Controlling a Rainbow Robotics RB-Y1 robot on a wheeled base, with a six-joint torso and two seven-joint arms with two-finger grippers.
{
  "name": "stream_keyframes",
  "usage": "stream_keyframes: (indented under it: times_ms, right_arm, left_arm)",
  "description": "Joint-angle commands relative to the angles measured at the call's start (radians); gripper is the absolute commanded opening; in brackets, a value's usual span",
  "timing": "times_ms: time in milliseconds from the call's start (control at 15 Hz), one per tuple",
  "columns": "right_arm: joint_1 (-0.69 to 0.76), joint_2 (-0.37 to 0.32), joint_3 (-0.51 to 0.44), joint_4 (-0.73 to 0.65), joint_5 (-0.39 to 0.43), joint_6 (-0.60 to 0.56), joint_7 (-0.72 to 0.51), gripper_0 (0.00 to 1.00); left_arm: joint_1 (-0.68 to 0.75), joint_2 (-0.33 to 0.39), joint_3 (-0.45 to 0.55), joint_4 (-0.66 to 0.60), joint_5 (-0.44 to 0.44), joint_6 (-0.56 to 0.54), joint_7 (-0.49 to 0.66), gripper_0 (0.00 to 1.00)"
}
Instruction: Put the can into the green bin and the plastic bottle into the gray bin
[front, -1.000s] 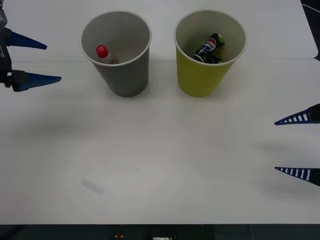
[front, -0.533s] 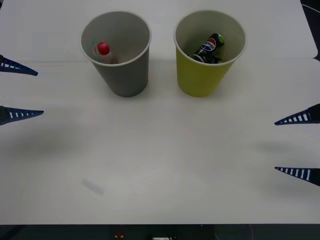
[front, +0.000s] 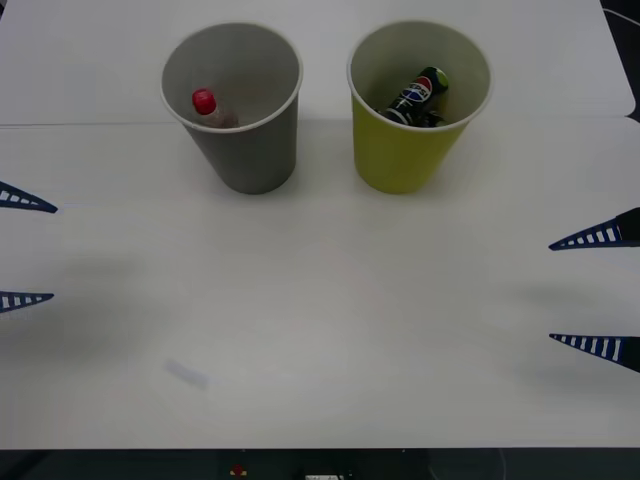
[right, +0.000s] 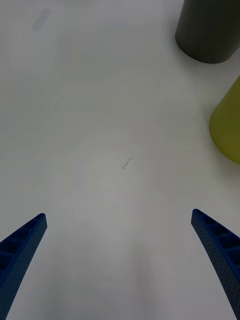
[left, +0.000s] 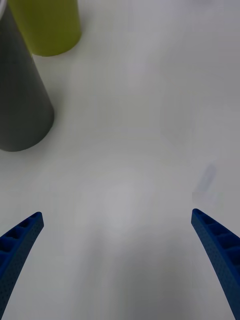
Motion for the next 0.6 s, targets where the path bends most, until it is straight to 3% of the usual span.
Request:
stream_keyframes:
  times_ms: [67, 600]
  right_arm:
    - [0.0, 0.0, 0.0, 0.0, 0.0, 0.0, 0.0, 1.0]
    - [0.0, 0.0, 0.0, 0.0, 0.0, 0.0, 0.0, 1.0]
  left_arm:
    - [0.1, 0.034, 0.033, -0.017, 0.05, 0.0, -0.039, 1.0]
    - [0.234, 0.051, 0.082, -0.041, 0.106, -0.002, -0.051, 1.0]
